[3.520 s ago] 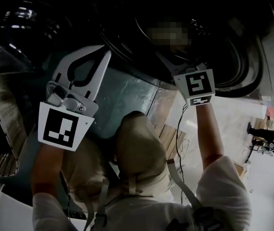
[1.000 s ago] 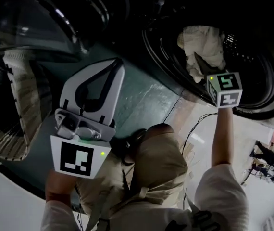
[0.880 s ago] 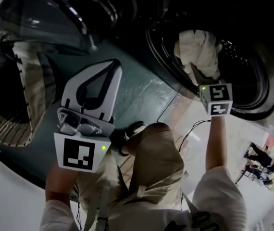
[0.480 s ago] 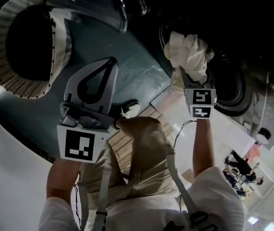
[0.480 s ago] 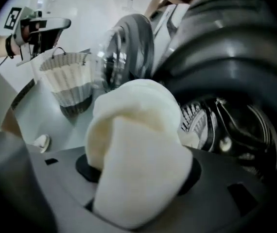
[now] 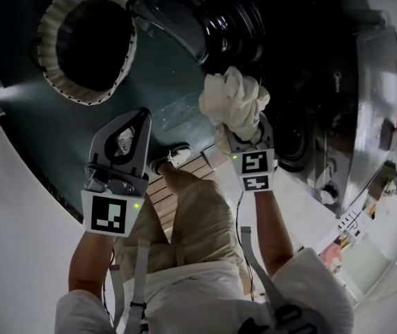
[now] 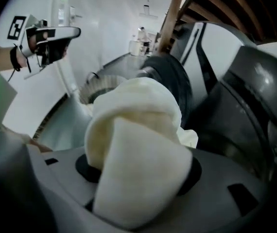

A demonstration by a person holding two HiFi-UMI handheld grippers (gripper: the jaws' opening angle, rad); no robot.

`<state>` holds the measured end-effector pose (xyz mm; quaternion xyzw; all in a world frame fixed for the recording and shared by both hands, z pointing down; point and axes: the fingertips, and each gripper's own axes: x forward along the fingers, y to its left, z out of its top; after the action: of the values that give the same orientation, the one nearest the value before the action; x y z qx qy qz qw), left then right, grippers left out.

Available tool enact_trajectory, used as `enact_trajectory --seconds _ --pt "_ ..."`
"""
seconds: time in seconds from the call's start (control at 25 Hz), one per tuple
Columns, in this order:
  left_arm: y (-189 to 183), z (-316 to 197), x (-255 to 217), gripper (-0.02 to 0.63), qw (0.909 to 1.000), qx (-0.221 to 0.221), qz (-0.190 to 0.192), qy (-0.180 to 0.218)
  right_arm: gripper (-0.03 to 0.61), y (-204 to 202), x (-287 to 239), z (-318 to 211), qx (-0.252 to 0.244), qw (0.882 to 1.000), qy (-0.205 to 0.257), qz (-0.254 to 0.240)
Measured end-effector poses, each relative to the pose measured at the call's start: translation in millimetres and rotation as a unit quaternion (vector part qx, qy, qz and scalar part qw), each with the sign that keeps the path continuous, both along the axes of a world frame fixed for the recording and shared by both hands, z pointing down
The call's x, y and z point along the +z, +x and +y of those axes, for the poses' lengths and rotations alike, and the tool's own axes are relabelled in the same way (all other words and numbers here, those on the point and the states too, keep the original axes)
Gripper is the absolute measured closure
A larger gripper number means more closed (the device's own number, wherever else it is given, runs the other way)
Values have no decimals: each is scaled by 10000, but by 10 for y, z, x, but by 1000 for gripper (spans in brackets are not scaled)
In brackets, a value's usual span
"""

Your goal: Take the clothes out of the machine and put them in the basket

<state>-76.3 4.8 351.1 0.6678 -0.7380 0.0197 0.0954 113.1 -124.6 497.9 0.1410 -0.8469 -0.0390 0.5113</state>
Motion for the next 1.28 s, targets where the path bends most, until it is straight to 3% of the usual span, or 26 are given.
enact_trajectory --seconds 0.12,0.24,0.52,0.68,0.92,1.08,1.28 --pt "-249 296 -365 601 9983 -555 -129 -70 303 -398 -320 335 -396 9986 -327 -113" --pt "-566 726 -692 601 9943 -1064 -27 -108 302 -738 -628 735 -710 9961 -516 -77" --pt "-1429 1649 -1077 601 9790 -1984 465 -15 302 -1788 -1296 1370 -1300 9907 -405 -57" --pt "-1888 1982 -1370 601 9697 -2377 534 198 302 -2268 -1531 1695 -1537 9871 -447 25" --pt "-2303 2064 -1573 601 9593 -2776 460 260 299 -2826 -1726 1893 -2105 9759 -570 -1" --pt "-2384 1956 -1707 601 9545 -2981 102 70 299 -3160 -1569 1897 -2527 9637 -855 -83" --pt "-2531 1830 -1360 601 9425 -3316 214 -342 299 -3567 -1110 1592 -2760 9549 -1094 -57"
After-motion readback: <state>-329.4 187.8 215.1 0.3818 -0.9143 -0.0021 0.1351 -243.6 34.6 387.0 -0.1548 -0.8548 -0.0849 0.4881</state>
